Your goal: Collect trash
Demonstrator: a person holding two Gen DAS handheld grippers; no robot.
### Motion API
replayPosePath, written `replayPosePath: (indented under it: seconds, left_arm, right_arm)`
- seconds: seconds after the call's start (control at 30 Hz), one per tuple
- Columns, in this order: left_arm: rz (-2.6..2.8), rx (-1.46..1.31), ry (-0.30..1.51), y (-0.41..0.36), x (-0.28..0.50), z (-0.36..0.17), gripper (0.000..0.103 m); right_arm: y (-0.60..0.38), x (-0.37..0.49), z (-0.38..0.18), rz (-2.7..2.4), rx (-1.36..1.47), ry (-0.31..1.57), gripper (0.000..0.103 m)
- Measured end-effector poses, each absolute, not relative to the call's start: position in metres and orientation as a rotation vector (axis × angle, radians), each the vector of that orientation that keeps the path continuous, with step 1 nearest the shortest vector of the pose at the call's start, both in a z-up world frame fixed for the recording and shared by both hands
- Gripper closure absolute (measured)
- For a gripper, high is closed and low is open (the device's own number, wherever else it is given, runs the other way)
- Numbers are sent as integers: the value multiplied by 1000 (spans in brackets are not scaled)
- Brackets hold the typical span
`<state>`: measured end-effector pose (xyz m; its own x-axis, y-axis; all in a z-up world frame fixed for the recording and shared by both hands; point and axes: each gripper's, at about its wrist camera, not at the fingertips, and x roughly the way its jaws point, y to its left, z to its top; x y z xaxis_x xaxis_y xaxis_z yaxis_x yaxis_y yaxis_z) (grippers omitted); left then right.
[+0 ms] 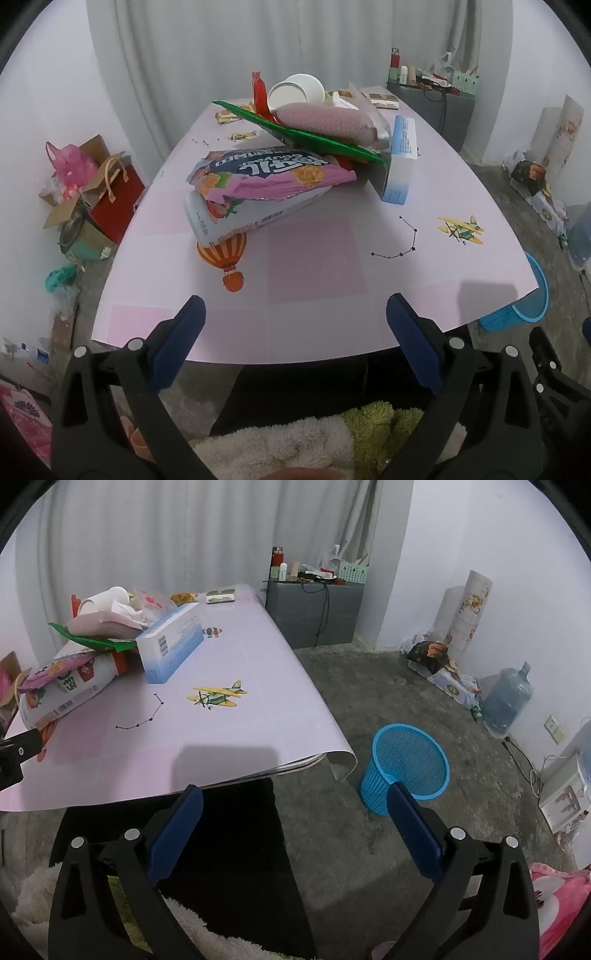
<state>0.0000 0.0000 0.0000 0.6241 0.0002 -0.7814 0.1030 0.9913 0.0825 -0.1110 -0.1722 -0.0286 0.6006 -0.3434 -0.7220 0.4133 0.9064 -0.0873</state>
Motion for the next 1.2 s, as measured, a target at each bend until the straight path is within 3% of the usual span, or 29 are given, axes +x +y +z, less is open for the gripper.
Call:
replayPosePath:
  seconds: [1.2]
  left_arm:
    - [-56, 128, 900, -1, 0, 0, 9]
  right_arm:
    - [-170, -109, -25, -435, 102, 811, 6]
